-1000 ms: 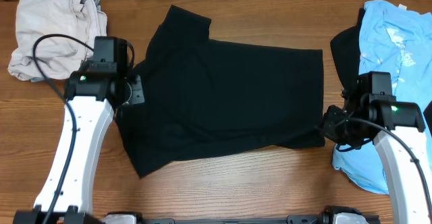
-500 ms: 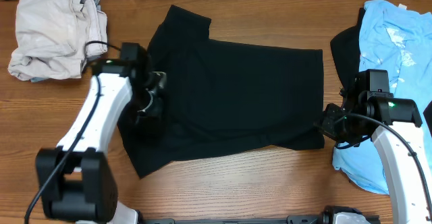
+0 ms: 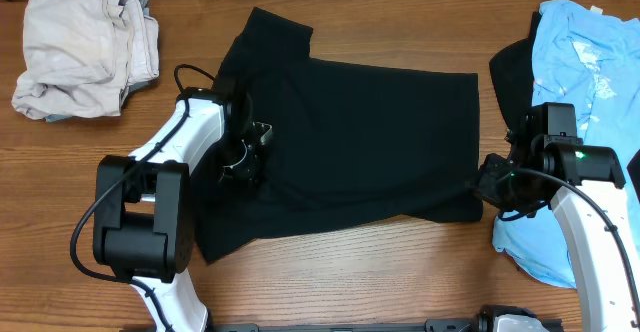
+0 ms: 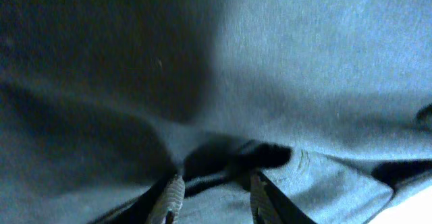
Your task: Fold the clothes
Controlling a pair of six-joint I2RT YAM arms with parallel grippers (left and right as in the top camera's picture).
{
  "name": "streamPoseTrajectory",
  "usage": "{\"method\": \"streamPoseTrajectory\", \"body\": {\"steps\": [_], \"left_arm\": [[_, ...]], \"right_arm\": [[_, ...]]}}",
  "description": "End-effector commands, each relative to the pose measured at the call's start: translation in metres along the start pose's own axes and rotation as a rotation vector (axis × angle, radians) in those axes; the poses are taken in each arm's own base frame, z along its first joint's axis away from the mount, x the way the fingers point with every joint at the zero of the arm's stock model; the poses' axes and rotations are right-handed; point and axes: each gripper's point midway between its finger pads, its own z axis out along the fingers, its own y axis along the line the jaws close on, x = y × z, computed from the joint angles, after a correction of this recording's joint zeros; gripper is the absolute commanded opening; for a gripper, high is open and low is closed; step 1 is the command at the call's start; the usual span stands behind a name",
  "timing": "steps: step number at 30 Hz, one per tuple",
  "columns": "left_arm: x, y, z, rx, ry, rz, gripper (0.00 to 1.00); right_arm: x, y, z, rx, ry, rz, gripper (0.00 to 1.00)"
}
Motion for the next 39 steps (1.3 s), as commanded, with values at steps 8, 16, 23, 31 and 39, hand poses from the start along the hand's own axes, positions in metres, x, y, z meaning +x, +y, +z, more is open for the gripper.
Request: {"method": "streamPoseTrajectory", "body": {"steps": [8,16,23,31,39], "left_arm": [[-0.010,-0.007,0.003,0.030,-0.040,0.135,0.52],[-0.001,-0.017,0.003,0.083,-0.009,0.155,0.49],[0.005,-0.026,0.002,0.134,0.008,0.147,0.35],[0.011,-0.026,0.002,0.132,0.033,0.140,0.04],[-0.014,-0.001,-0.046,-0.020,-0.003,-0.002,0.04]], "right_arm": [[-0.002,-0.003,-0.001,0.014,-0.012,0.000,0.04],[-0.001,-0.004,-0.001,0.015,-0.008,0.001,0.04],[0.000,-0.004,-0.001,0.016,-0.006,0.001,0.04],[0.000,-0.004,-0.001,0.016,-0.006,0.001,0.04],[0.000,-0.004,-0.001,0.016,-0.006,0.001,0.04]]}}
